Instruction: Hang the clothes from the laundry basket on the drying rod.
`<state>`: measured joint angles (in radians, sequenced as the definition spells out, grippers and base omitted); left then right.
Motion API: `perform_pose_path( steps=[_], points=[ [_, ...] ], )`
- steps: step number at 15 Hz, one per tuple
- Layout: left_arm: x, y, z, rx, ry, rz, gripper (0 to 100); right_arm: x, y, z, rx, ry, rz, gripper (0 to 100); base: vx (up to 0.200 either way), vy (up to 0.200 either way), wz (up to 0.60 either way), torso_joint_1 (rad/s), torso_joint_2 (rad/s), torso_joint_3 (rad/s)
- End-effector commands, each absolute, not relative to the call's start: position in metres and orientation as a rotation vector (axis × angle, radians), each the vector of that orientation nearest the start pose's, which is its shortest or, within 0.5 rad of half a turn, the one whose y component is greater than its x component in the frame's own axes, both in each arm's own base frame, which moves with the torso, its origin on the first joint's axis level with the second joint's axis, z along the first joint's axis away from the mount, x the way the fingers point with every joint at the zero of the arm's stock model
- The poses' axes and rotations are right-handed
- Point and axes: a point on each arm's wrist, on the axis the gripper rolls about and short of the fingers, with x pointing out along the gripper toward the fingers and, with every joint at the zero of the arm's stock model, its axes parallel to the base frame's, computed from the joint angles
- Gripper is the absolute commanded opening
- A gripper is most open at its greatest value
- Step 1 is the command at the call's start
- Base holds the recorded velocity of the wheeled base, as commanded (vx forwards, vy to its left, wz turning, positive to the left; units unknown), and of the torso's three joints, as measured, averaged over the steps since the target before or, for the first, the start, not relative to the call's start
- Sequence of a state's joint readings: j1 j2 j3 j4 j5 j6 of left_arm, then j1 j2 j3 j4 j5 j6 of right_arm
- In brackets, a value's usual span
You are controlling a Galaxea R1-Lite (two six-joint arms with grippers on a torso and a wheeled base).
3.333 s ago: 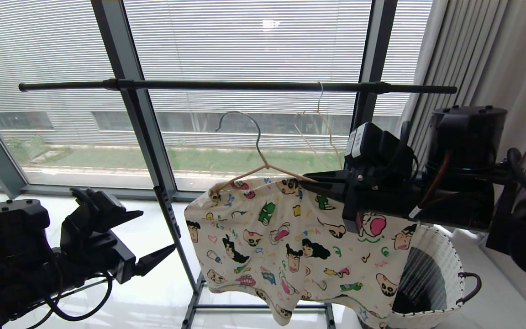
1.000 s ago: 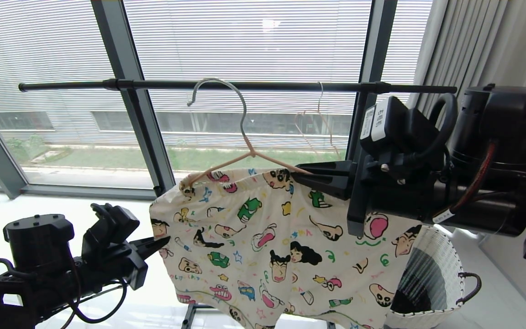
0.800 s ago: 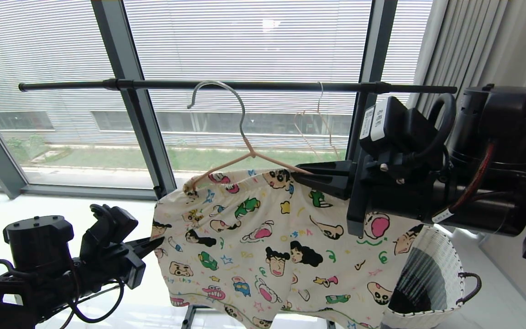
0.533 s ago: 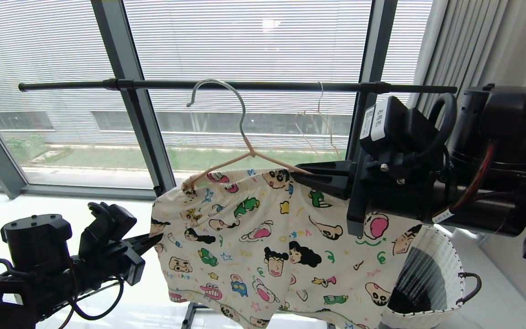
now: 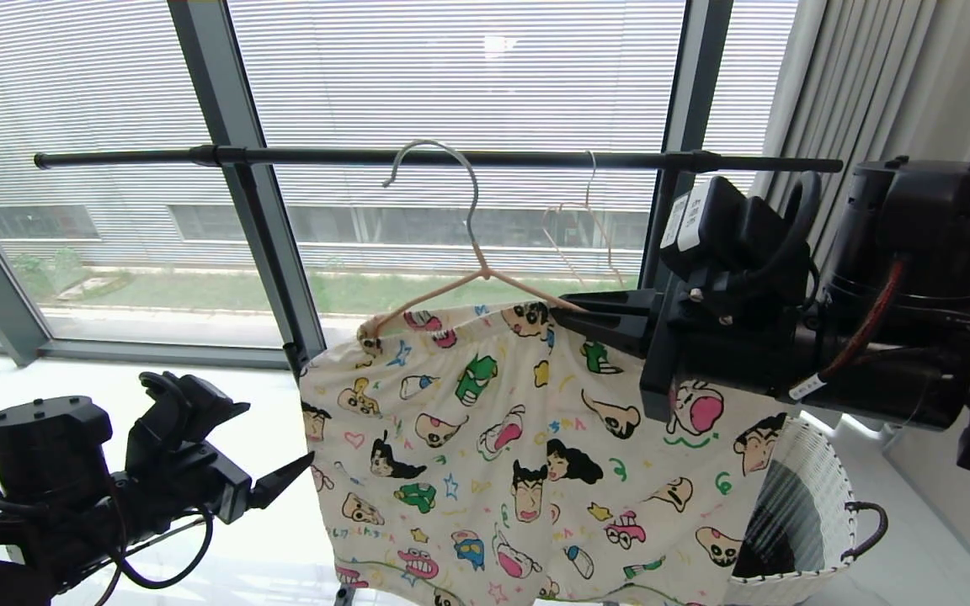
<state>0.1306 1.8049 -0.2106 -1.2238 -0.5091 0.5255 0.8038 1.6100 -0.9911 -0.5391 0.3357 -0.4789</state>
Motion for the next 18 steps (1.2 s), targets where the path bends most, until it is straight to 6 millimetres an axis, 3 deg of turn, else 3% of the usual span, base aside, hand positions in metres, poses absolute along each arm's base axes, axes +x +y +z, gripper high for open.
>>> perform_pose_path(
  steps=[1, 4, 9, 18],
  points=[
    [0.213, 0.022, 0.083, 0.403, 0.228, -0.429, 100, 0.215, 0.214, 0.248, -0.445, -0.161, 1.080, 0, 0.000, 0.000, 0.00, 0.000, 0.00, 0.000],
    [0.185, 0.032, 0.088, 0.387, 0.177, -0.334, 100, 0.226, 0.215, 0.237, -0.324, -0.017, 0.935, 0, 0.000, 0.000, 0.00, 0.000, 0.00, 0.000],
    [0.193, 0.039, 0.112, 0.293, 0.096, -0.094, 100, 0.243, 0.227, 0.216, -0.174, 0.132, 0.757, 0, 0.000, 0.000, 0.00, 0.000, 0.00, 0.000],
    [0.195, 0.040, 0.113, 0.297, 0.095, -0.065, 100, 0.279, 0.259, 0.235, -0.028, 0.064, 0.653, 0, 0.000, 0.000, 0.00, 0.000, 0.00, 0.000]
  ],
)
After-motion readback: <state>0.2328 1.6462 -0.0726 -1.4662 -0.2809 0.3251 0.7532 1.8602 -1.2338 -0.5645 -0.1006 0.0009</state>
